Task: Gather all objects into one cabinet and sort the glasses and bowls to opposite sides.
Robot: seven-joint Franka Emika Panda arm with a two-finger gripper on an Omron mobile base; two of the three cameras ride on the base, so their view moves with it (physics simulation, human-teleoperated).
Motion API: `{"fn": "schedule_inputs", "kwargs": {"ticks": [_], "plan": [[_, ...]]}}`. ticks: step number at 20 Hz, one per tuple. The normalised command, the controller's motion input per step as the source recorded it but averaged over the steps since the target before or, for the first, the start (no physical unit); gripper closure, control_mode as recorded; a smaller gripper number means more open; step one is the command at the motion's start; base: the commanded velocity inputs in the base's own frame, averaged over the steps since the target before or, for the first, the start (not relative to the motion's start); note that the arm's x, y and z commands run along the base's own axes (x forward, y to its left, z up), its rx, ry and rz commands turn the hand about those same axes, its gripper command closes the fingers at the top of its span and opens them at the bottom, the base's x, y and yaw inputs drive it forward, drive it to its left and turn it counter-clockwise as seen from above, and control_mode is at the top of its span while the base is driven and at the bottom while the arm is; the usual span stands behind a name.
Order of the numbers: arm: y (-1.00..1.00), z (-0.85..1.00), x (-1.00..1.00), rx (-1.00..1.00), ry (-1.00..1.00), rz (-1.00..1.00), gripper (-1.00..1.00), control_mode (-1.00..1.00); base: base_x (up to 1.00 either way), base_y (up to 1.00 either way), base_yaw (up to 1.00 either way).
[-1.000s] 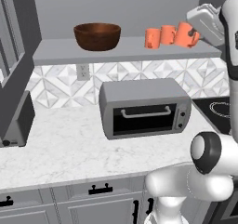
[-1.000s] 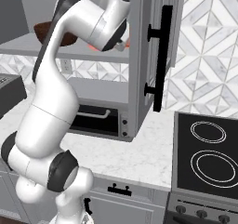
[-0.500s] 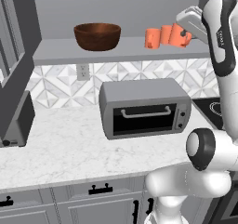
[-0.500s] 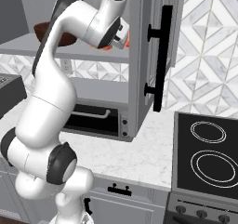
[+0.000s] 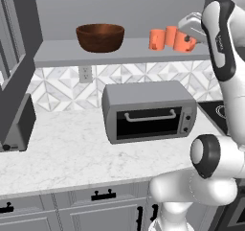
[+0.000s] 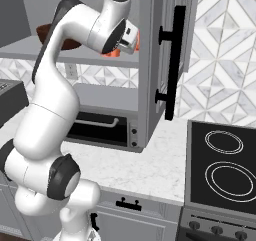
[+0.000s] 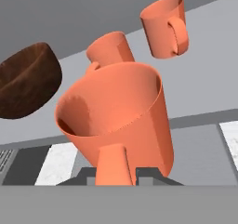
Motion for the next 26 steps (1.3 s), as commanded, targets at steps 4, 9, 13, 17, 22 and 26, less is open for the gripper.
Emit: {"fn": "schedule_inputs", "kwargs": {"ticks": [4,9,13,17,22,26], "plan": [[0.0,-0.05,0.15,-0.17,0.0,0.0,1.0,-1.0,0.0,0.0,0.0],[0.0,-0.11,0.22,-0.09,0.0,-0.01,1.0,-1.0,0.0,0.0,0.0],[-0.03,-0.11,0.46,0.03,-0.01,-0.01,1.0,-1.0,0.0,0.0,0.0],[0.0,-0.17,0.46,0.14,-0.02,0.0,1.0,-1.0,0.0,0.0,0.0],[-0.02,-0.28,0.38,0.05,-0.01,0.0,1.0,-1.0,0.0,0.0,0.0],[-0.04,-0.24,0.34,0.0,0.0,0.0,1.0,-1.0,0.0,0.0,0.0]]}}
